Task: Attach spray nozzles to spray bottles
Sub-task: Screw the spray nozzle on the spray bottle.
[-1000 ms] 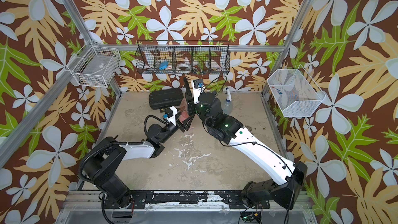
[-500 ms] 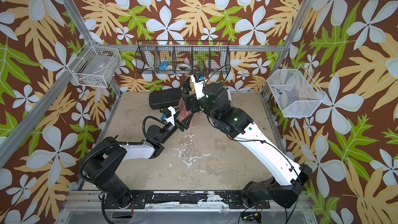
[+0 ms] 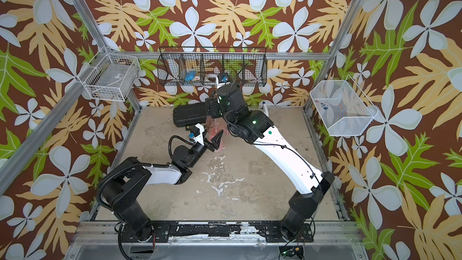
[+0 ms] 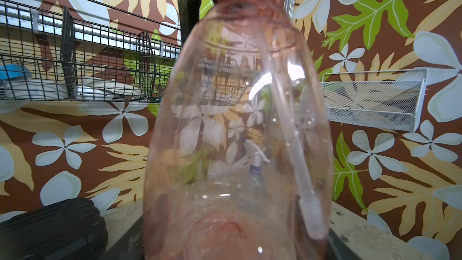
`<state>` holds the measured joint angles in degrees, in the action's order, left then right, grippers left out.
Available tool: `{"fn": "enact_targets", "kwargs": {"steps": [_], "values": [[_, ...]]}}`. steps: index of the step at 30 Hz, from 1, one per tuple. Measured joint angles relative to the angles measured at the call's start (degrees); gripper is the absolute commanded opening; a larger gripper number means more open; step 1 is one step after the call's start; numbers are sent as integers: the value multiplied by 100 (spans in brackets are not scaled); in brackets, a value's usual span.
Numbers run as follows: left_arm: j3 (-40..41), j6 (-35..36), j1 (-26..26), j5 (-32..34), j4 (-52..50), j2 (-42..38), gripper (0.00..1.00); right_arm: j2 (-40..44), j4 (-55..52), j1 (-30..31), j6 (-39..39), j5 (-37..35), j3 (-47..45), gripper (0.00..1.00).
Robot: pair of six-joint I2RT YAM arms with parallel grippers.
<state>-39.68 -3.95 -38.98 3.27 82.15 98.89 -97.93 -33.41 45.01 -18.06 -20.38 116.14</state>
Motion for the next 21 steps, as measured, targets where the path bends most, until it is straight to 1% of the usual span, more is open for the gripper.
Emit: {"fn": "enact_targets", "kwargs": {"steps": [5, 7, 10, 12, 15, 19, 21], "values": [[0, 186, -70, 278, -9, 17, 61, -651, -170, 55, -13, -282, 601, 81], [0, 291, -98, 356, -13, 17, 61, -898, -260, 74, -9, -415, 855, 77], [0, 426, -122, 422, -46, 17, 61, -1215, -389, 74, 11, -555, 1239, 67], [0, 461, -127, 450, -55, 11, 61, -1357, -514, 74, 15, -629, 1451, 54], [0, 531, -127, 516, -57, 0, 61, -1355, -579, 70, 11, -667, 1484, 39], [0, 553, -127, 546, -57, -17, 61, -1204, -579, 74, 11, -680, 1314, 32], [0, 553, -127, 549, -63, -17, 61, -1152, -575, 72, 11, -682, 1255, 26]]}}
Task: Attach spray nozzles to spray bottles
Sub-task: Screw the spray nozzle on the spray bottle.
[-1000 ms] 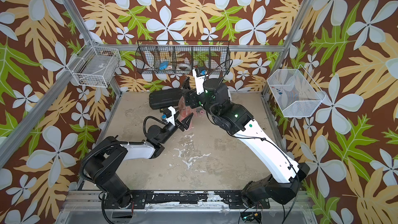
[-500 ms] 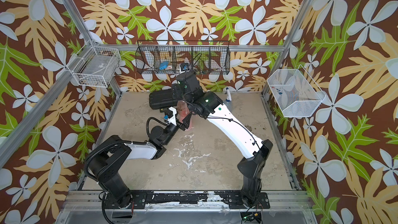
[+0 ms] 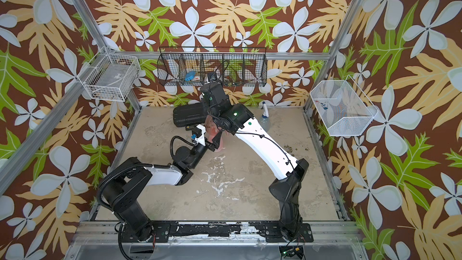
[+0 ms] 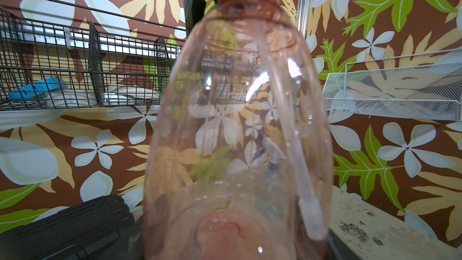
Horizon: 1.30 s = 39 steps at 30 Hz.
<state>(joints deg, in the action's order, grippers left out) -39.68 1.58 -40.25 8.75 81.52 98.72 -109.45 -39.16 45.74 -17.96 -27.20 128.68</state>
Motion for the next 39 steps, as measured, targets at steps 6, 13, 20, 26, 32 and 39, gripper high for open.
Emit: {"fn": "enact_targets", "kwargs": {"steps": [6, 13, 20, 26, 32, 39], "values": [[0, -2, 0, 20, -116, -48, 61, 44, 116, -26, -7, 55, -70, 12], [44, 22, 0, -7, -282, -146, 62, 365, 525, -133, -61, 439, -673, 4], [146, 13, -4, -140, -391, -284, 62, 1294, 1823, -192, 20, 745, -2334, 0], [308, -162, -9, -588, -647, -627, 65, 2232, 3477, -435, 299, 1652, -3998, 0], [518, -551, 114, -1423, -643, -986, 64, 2669, 4199, -629, 645, 2514, -4616, 0], [684, -1397, 455, -2669, -4, -955, 63, 2918, 4487, -621, 942, 3064, -4883, 0]]}}
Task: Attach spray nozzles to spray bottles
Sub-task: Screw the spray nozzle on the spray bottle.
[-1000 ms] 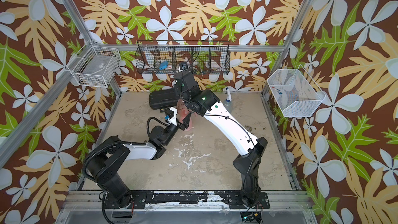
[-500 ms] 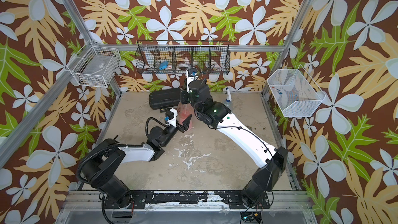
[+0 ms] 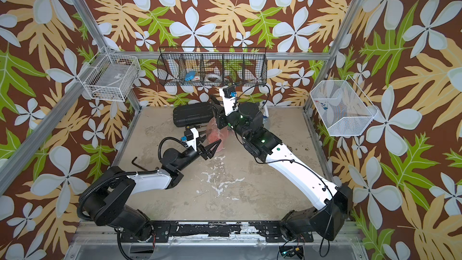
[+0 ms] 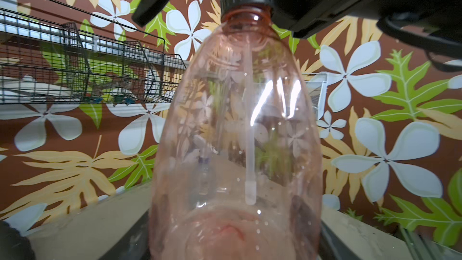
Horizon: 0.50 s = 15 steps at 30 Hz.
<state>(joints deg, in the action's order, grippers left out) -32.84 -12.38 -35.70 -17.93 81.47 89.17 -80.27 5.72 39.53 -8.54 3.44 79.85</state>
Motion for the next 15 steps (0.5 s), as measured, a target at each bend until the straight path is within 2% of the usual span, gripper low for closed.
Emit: {"fn": "enact_targets", "kwargs": {"steps": [6, 15], "values": [[-20, -581, 59, -501, 466, 227, 62, 136, 278, -9, -118, 269, -214, 0], [-131, -986, 61, -754, 831, 459, 61, 264, 719, -15, -514, 533, -492, 0]]}}
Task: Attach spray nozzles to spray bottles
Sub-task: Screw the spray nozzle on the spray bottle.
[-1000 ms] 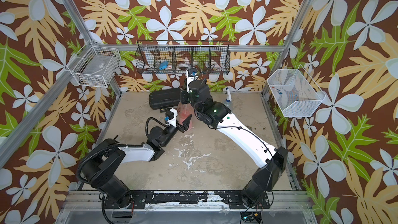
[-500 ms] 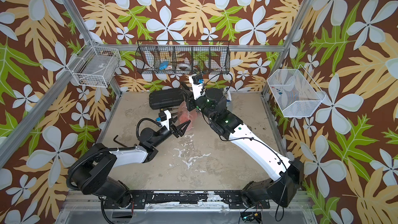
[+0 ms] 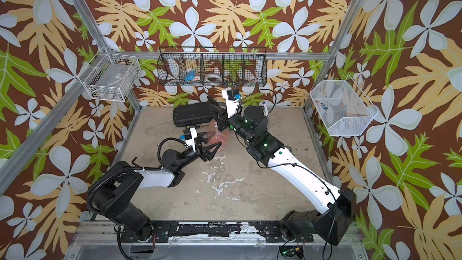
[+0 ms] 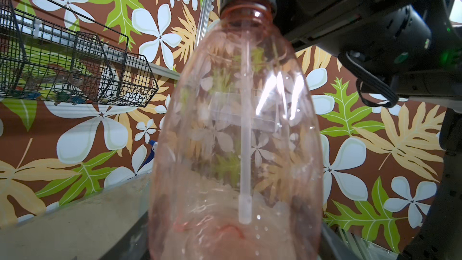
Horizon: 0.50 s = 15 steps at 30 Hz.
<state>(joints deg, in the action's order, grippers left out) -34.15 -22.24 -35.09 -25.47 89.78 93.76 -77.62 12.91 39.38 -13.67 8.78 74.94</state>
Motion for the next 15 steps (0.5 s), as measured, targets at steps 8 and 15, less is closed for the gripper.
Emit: {"fn": "enact_targets", "kwargs": {"steps": [8, 15], "values": [[-166, -37, -4, -79, 22, 55, 59, 92, 210, -4, -85, -17, -94, 0], [-286, 33, -11, -76, -223, 44, 58, 199, 455, -7, 120, -374, -385, 0]]}}
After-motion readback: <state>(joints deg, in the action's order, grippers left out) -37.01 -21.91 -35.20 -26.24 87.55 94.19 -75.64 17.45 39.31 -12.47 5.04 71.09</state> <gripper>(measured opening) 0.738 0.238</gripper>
